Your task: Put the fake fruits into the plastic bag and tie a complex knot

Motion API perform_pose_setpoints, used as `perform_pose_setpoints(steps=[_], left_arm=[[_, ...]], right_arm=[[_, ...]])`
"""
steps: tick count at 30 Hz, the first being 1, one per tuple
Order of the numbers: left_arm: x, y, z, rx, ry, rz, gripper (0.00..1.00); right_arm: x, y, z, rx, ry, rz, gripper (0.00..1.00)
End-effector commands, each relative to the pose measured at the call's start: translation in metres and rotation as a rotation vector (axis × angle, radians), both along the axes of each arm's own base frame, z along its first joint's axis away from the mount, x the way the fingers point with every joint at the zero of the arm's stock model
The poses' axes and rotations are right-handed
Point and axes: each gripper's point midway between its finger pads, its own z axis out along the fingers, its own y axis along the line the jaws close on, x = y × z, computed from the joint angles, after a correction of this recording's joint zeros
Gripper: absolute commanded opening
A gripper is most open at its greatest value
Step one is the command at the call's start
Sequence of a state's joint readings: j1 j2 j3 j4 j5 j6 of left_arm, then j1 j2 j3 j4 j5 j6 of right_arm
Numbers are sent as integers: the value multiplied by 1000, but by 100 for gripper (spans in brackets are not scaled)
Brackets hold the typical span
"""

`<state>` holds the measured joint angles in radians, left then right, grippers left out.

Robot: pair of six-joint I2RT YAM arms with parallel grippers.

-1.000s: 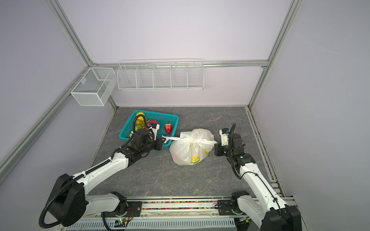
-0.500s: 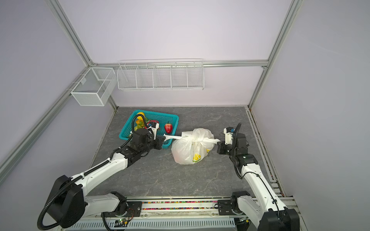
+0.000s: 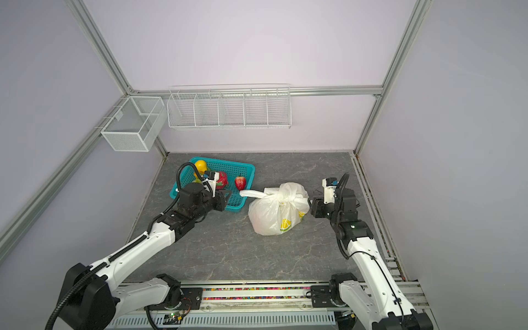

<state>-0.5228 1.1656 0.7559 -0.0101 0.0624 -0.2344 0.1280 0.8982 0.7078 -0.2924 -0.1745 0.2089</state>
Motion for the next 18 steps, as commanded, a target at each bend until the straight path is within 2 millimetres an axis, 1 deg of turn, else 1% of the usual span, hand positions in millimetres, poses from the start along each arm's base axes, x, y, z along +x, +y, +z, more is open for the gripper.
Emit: perform_pose_setpoints(steps=[1,4,6,7,8,9,11,12,15,17,18], left_arm=[[6,29,21,46,-80,144,39],[5,54,40,65,-184,254,46],[4,74,48,96,-265,338,57],[4,87,50,127,-303,392,62],[4,102,52,160,-333,461,67],[5,115,52,185,-347,519,72],[9,145,46,216,-347,625,80],[11,156,41,219,-334,659,84],[14,197,20,245,-269,774,90],[9,226,4,271,-236,862,94],[6,238,-4,275,-221,898,95]], right_arm=[[2,-12,38,-87,-111,-43,77],[9,-27,57,-133,-169,-121,88],[15,-34,66,-146,-198,-171,95],[20,-39,67,-154,-209,-202,98],[25,-45,66,-167,-216,-235,98],[30,-50,64,-183,-215,-267,96],[41,-67,56,-234,-203,-357,90],[45,-74,51,-258,-196,-393,89],[53,-99,36,-329,-194,-510,89],[55,-113,22,-369,-205,-568,89],[56,-117,14,-380,-210,-578,89]])
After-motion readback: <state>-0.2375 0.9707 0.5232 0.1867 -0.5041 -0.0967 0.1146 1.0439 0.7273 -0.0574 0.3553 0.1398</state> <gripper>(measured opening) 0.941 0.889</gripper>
